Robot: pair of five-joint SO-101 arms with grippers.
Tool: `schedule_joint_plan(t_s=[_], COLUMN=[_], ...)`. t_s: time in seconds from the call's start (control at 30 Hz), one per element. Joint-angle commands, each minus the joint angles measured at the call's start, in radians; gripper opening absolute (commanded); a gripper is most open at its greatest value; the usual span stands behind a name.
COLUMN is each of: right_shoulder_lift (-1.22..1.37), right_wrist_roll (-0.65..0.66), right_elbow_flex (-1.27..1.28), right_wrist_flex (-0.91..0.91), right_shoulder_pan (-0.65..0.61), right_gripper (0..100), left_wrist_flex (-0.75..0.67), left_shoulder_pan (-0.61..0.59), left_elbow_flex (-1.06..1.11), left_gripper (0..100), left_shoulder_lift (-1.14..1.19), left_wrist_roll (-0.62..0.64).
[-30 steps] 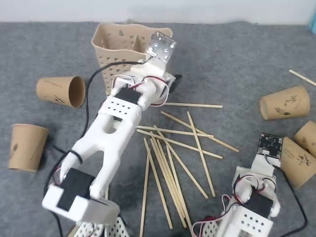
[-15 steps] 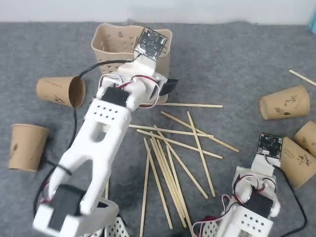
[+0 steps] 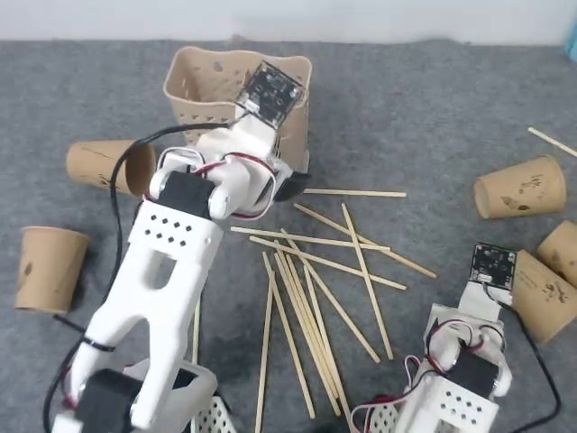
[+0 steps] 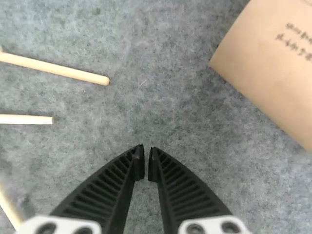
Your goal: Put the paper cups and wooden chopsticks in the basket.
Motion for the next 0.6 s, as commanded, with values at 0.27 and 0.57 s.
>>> schedule_joint_plan(t_s=[0.27, 0.57], right_shoulder_lift=[-0.018, -0.018], right_wrist_roll=[0.009, 0.008], right_elbow_flex=[-0.037, -0.037], right_wrist_flex=[-0.018, -0.018], right_shoulder_pan=[0.015, 0.015], right_gripper=[2.9, 2.9], left_wrist_flex=[0.206, 0.037], left_shoulder_pan=[-0.035, -0.21], left_elbow_flex=[-0.018, -0.058], left_gripper=[32, 32], left_shoulder_lift=[-0.215, -0.255], left_wrist_roll=[-0.035, -0.032])
